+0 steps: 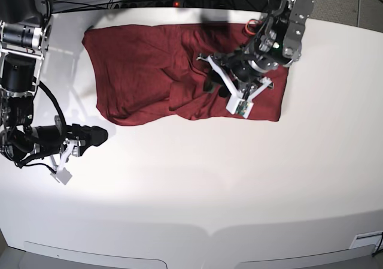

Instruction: Fold the T-shirt properly

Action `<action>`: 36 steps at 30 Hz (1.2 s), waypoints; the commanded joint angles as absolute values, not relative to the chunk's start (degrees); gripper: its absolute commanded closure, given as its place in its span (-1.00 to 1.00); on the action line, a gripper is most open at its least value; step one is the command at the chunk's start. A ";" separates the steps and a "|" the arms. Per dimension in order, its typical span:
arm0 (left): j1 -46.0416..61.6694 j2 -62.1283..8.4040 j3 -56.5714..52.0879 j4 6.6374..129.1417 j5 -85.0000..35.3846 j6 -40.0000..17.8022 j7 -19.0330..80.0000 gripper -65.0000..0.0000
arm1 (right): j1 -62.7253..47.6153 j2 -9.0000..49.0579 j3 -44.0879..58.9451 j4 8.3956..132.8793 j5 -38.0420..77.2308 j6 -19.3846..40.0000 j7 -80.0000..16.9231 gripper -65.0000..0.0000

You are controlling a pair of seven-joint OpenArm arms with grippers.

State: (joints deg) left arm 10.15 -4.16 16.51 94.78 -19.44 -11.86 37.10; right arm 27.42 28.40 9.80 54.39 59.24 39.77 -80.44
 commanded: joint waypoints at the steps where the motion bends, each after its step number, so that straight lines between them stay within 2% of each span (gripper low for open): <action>1: 10.15 -3.99 16.56 95.90 -21.17 -12.21 35.29 0.29 | 29.04 29.34 10.11 55.27 60.66 40.00 -80.00 0.15; 8: 11.25 -1.67 18.57 95.85 -25.43 -13.76 30.13 0.29 | 29.04 29.36 10.11 55.27 60.64 40.00 -80.00 0.15; 15: 10.44 3.84 22.26 90.39 -17.96 -13.74 26.65 0.29 | 29.02 29.36 10.11 55.27 60.64 40.00 -80.00 0.15; 17: 9.52 5.10 22.24 88.90 -18.02 -13.82 26.50 0.29 | 29.02 29.39 10.11 55.27 60.64 40.00 -80.00 0.15; 20: 7.51 5.39 22.24 89.41 -21.87 -18.13 27.27 0.29 | 29.04 29.36 10.11 55.27 60.69 40.00 -80.00 0.15; 24: 3.77 5.34 22.20 92.38 -27.64 -20.23 32.38 0.29 | 29.02 29.54 10.11 55.27 60.69 40.00 -80.00 0.15; 30: 1.76 2.66 22.06 98.26 -23.94 -19.77 36.03 0.29 | 28.82 33.89 10.11 55.27 62.06 40.00 -80.00 0.15; 36: 1.76 -2.28 22.06 99.04 -17.34 -12.88 34.54 0.29 | 26.37 40.93 10.11 55.20 69.84 40.00 -80.00 0.15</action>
State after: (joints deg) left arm 2.55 -2.72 22.06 97.69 -16.71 -12.47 36.03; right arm 25.04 39.77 9.74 54.37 68.10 39.77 -80.42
